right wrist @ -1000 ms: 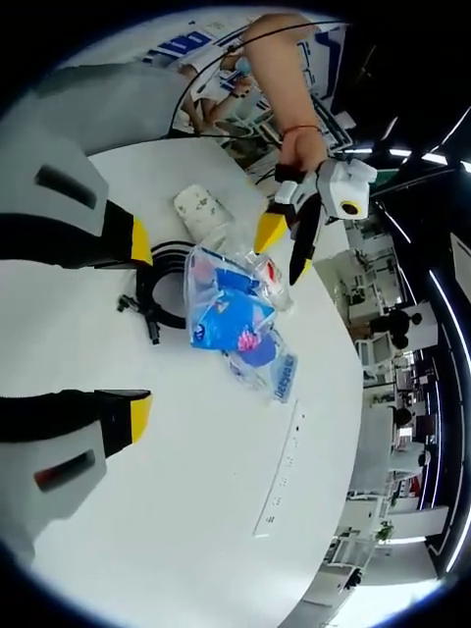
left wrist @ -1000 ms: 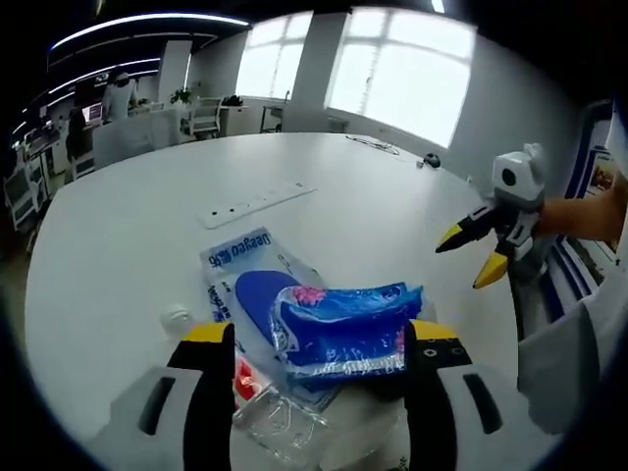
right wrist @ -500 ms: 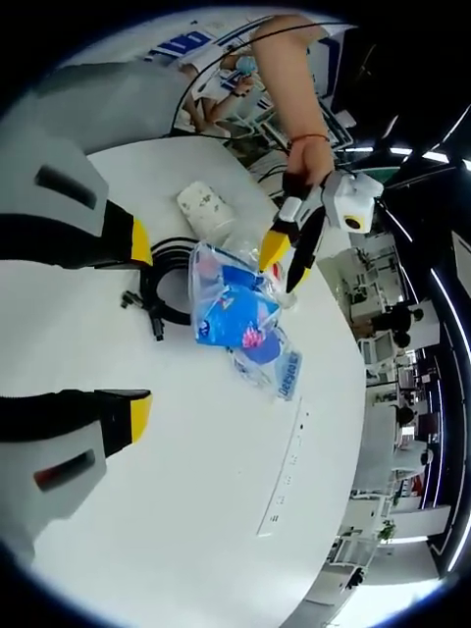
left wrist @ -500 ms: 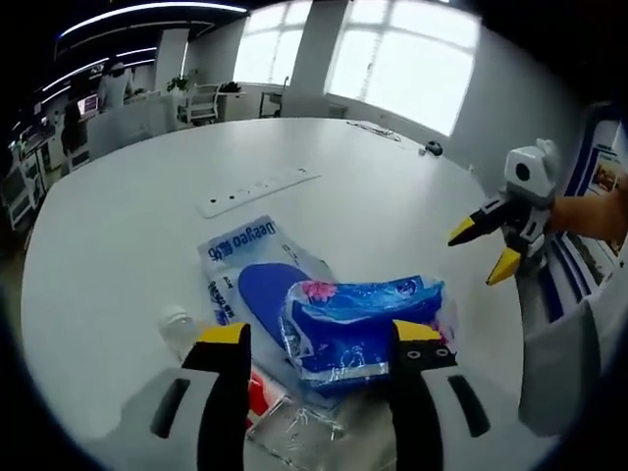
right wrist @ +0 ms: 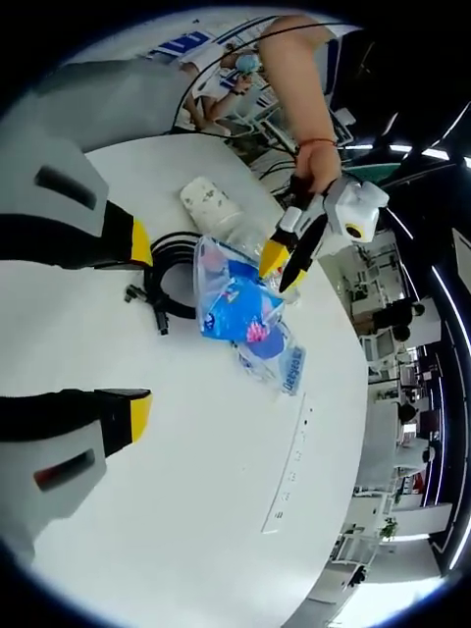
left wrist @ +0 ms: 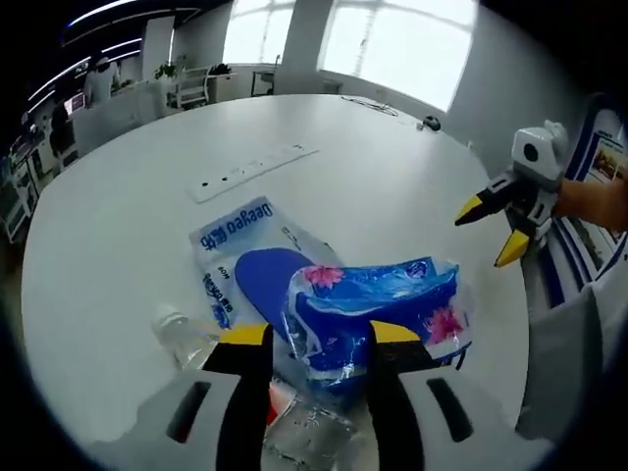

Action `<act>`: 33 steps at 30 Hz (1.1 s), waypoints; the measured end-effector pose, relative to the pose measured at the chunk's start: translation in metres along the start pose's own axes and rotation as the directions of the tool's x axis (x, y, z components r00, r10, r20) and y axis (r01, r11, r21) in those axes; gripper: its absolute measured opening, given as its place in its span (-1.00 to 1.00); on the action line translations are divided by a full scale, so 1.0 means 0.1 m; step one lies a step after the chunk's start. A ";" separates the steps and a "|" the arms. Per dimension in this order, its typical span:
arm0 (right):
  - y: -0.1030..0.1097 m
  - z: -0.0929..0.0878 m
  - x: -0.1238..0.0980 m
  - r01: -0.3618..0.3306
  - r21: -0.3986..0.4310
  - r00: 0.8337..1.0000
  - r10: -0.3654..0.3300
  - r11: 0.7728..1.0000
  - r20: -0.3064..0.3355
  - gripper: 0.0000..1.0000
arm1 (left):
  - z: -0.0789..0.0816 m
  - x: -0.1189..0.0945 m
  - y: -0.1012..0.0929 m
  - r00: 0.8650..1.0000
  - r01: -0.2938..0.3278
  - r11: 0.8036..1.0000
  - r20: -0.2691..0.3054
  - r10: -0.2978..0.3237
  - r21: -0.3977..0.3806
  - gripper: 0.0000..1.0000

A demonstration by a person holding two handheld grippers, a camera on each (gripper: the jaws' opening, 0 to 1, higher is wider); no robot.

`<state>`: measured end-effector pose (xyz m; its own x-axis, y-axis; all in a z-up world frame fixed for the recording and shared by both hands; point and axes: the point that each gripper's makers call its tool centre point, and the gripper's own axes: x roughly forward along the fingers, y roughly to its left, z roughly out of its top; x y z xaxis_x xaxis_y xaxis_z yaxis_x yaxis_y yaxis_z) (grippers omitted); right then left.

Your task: Arrange the tabletop items into an orderly group along one side of the table until the central work area is clear of visible clutter.

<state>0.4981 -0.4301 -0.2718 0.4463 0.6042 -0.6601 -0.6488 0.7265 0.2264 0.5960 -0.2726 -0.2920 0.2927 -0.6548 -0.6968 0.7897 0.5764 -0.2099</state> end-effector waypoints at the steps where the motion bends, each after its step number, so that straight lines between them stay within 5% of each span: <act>1: 0.00 0.00 0.00 0.000 0.001 1.000 0.000 1.000 0.000 -0.06 | -0.01 0.01 0.00 1.000 0.001 1.000 -0.007 -0.001 0.004 -0.26; 17: -0.03 -0.04 -0.01 0.005 0.012 1.000 -0.005 1.000 0.005 -0.08 | -0.08 0.08 0.01 0.998 -0.010 1.000 -0.062 0.012 0.026 -0.77; 33: 0.02 0.00 -0.07 0.003 0.009 1.000 -0.003 1.000 0.026 -0.09 | -0.02 0.01 -0.17 0.999 0.010 1.000 -0.037 -0.010 -0.004 -0.98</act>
<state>0.4940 -0.4329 -0.2667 0.4640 0.6101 -0.6423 -0.6418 0.7313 0.2309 0.5815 -0.2818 -0.2902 0.2646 -0.6423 -0.7193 0.7907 0.5715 -0.2194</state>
